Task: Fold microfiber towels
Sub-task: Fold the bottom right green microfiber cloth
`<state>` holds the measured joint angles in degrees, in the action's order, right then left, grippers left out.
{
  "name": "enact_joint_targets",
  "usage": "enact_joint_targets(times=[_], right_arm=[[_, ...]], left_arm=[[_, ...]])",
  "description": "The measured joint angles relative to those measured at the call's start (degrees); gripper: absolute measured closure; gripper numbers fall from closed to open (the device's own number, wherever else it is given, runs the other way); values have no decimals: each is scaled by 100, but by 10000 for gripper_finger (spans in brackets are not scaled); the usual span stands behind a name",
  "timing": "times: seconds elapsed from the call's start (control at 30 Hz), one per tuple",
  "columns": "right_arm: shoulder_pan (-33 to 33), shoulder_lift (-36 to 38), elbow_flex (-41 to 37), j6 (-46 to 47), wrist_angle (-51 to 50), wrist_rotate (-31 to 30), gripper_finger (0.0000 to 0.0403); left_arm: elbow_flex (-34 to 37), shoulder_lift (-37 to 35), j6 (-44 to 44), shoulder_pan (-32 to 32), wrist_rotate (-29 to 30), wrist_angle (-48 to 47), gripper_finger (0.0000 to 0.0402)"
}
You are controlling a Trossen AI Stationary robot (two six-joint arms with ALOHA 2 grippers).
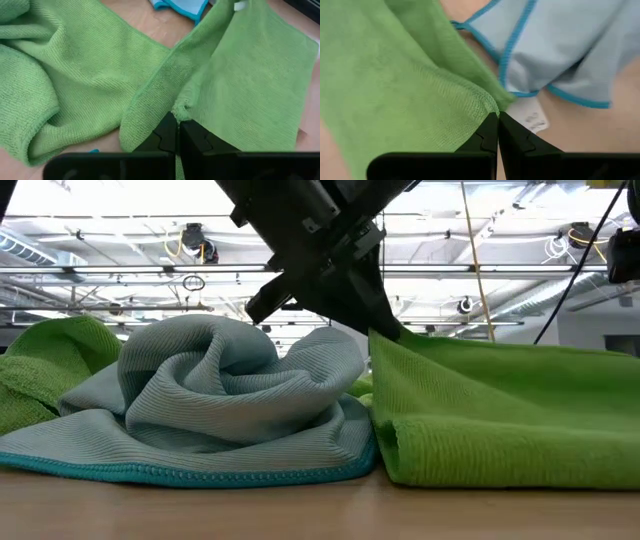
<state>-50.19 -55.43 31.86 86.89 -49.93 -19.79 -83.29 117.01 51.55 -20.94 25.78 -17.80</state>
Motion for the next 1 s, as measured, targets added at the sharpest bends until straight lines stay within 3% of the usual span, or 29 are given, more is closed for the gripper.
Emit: enact_joint_targets(times=[0.23,0.37,0.73,1.0], right_arm=[[0,0,0,46,-28,-151,401],[0,-1,-2,57,-19,-268,379],[2,45,0,674,-479,-405,276],[0,346,85,704,-216,17,257]], left_arm=[[0,0,-111,99,0,-13,394],[0,0,-111,145,-3,-13,394],[2,0,98,154,-11,-61,308],[2,0,638,154,-374,185,291]])
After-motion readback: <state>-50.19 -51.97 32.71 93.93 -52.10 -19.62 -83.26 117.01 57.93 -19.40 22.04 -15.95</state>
